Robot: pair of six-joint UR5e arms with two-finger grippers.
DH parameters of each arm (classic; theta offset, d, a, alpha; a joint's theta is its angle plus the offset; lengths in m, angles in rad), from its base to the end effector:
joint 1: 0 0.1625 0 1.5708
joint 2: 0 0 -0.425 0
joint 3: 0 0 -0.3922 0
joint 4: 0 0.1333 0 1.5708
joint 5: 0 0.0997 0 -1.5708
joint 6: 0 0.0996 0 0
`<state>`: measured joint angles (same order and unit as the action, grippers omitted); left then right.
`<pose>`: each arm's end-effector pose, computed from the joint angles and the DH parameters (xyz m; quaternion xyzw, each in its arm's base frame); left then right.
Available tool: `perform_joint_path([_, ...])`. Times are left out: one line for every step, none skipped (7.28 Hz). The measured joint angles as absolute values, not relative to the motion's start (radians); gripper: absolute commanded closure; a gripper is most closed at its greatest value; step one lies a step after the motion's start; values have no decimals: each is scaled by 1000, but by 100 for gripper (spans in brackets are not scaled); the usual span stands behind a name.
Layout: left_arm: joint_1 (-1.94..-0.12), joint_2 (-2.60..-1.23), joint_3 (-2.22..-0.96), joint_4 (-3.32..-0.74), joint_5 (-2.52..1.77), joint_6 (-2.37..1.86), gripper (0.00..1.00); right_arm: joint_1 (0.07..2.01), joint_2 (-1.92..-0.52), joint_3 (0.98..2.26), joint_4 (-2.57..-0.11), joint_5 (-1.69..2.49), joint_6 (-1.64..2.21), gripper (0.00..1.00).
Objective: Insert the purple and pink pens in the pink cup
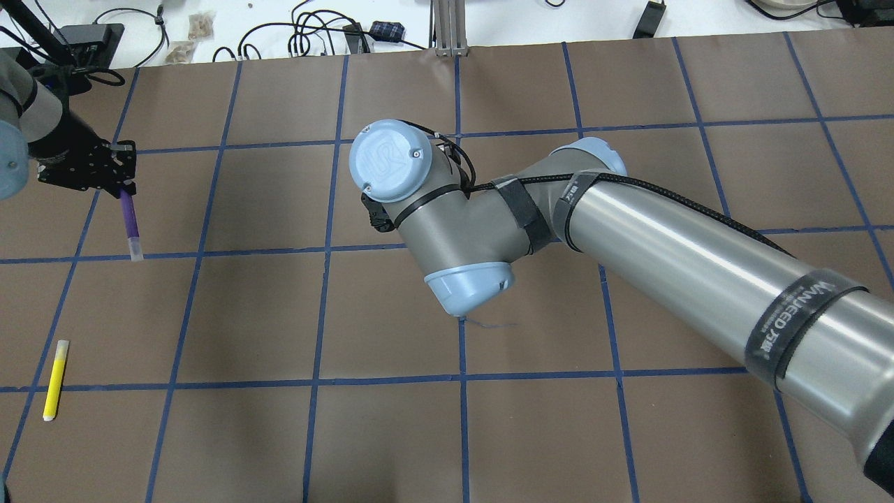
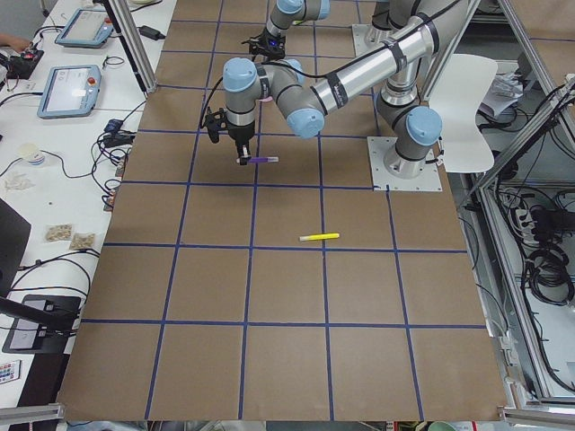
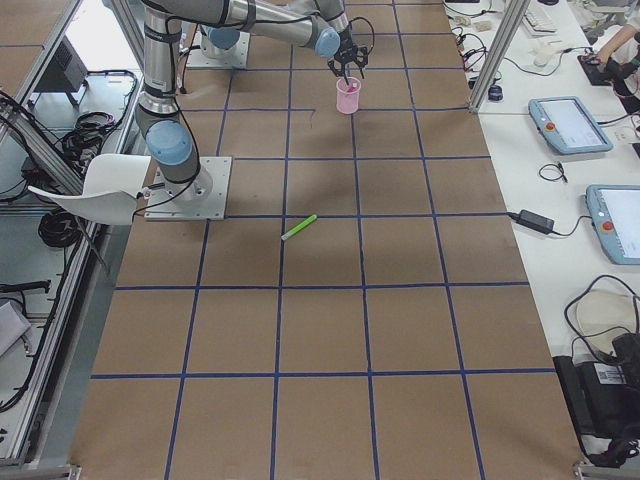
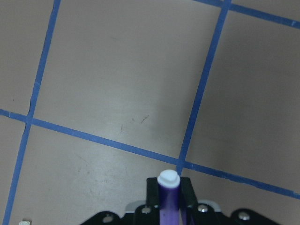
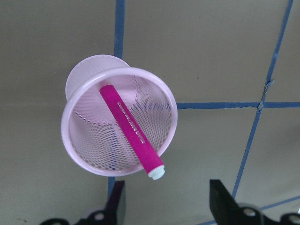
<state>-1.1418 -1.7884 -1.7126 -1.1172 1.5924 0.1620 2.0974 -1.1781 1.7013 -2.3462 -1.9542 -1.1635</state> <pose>0.1168 -0.5706 0.3498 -0.1335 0.9899 -0.0419 0.0240 0.3956 -0.4894 0.2946 0.7126 -0.6643 0.0581 0.2182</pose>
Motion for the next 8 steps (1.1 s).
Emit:
perform_joint_path([-1166,-1781,-1708,-1114,1592,130,100,2092,-1188,1698,-2344,-1952,-1165,0])
perform_joint_path([-1211,-1766,-1702,-1111,1592,60,100,2075,-1216,1699,-2343,-1945,-1165,0])
perform_joint_path([-1277,-1747,-1695,-1106,1593,-26,100,2041,-1262,1701,-2327,-1928,-1164,0])
perform_joint_path([-1346,-1730,-1690,-1098,1594,-112,100,1991,-1319,1704,-2285,-1895,-1160,0])
perform_joint_path([-1404,-1721,-1688,-1087,1595,-185,100,1929,-1378,1705,-2229,-1844,-1156,0])
perform_joint_path([-1451,-1723,-1688,-1074,1594,-245,100,1861,-1437,1707,-2160,-1788,-1152,0])
perform_joint_path([-1493,-1733,-1689,-1059,1593,-313,100,1806,-1487,1708,-2094,-1736,-1139,0])
perform_joint_path([-1546,-1743,-1693,-1022,1593,-396,100,1761,-1539,1706,-2023,-1677,-1098,0])
